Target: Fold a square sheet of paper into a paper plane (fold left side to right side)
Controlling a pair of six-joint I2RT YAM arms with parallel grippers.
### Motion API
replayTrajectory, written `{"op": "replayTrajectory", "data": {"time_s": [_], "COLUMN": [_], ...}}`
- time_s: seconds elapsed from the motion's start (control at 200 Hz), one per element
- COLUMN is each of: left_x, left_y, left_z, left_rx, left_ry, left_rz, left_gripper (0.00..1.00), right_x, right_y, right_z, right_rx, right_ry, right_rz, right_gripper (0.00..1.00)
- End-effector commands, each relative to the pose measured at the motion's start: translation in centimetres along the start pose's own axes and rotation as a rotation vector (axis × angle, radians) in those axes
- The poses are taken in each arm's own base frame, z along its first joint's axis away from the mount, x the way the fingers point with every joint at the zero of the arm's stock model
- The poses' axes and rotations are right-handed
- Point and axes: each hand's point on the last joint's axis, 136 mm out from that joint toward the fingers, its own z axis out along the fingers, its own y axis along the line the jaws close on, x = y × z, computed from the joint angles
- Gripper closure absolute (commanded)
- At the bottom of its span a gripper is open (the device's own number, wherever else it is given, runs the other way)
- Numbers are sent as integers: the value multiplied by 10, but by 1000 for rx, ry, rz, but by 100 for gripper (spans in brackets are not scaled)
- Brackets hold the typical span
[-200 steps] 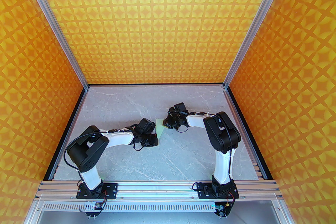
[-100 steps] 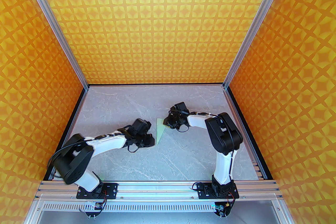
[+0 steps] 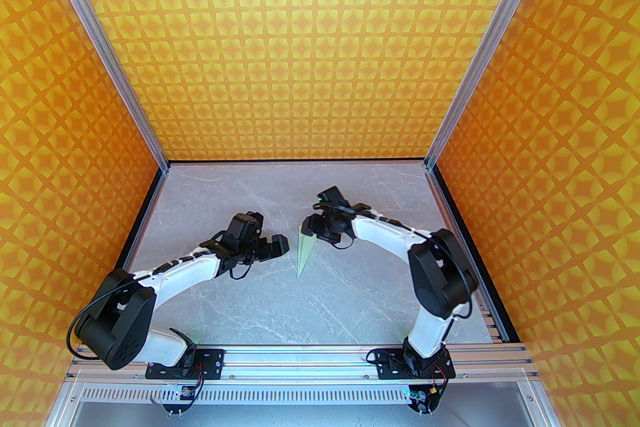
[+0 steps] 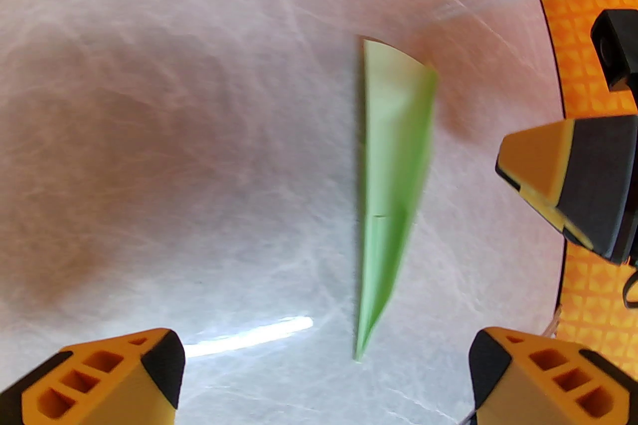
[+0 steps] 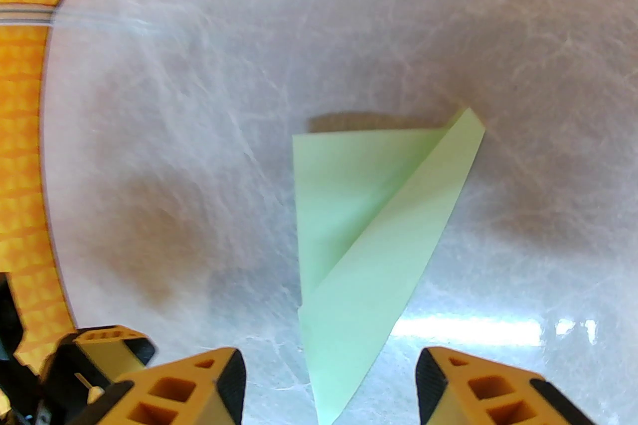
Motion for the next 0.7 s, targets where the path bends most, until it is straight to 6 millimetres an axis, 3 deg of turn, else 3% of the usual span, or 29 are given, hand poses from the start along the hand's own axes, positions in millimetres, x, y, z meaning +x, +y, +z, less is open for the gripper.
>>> {"op": "replayTrajectory", "data": {"time_s": [0.0,0.19,0.27,0.695], "left_x": [-10,-6,-4,-2], "left_y": [3,7,9,-3], "left_z": [-7,-7,-7,4], "left_rx": [-14,-19,-25,-1], "left_ry": [-60,-53,-46,-8], "left_rz": [18,13,13,40], "left_gripper": [1,1,1,1], "right_x": [5,2,2,10], "right_y": [-16,-10,-11,-21], "right_z": [13,28,29,7], "right_rx": [117,126,137,137], "right_ry": [30,54,58,21], "right_rz": [15,4,-3,-18], "right_gripper": [39,39,44,62]}}
